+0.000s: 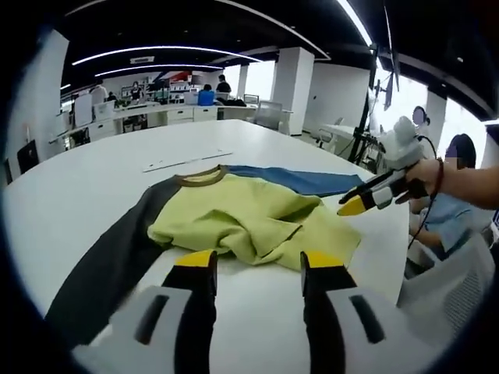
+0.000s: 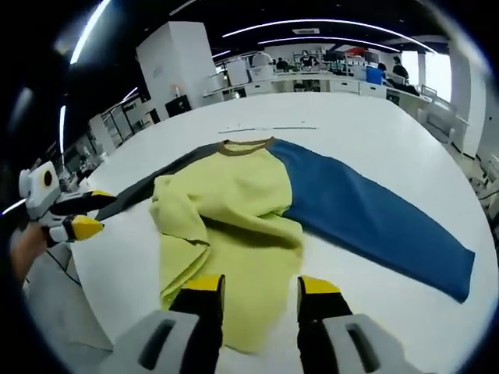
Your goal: Fold the garment on the visible template until the final outline fits inside the template.
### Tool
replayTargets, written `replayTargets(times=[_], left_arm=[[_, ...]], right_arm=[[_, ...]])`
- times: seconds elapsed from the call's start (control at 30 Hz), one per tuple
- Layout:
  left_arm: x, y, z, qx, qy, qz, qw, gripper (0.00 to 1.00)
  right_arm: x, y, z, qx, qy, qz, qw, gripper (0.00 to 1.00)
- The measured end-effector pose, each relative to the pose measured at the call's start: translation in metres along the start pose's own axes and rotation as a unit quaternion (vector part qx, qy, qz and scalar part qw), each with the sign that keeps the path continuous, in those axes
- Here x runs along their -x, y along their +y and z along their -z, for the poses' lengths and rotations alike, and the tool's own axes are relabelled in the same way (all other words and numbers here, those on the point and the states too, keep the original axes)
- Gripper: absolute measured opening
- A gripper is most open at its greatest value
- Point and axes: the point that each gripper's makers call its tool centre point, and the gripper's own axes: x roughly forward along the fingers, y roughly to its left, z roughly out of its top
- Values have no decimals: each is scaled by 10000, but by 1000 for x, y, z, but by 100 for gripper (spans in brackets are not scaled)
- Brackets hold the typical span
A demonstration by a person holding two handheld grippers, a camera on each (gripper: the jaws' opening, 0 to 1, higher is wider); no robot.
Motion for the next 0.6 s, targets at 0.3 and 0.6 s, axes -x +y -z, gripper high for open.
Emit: replayTargets(times=[0.3, 0.6], left_arm=[[-29, -7, 13, -55, 240, 49, 9997, 27], [-58, -5, 23, 297, 439, 85, 9986, 20]], right_arm=[[5, -3, 24, -268, 68, 114, 9996, 29], [10, -8, 38, -396, 90, 152, 9991, 26]])
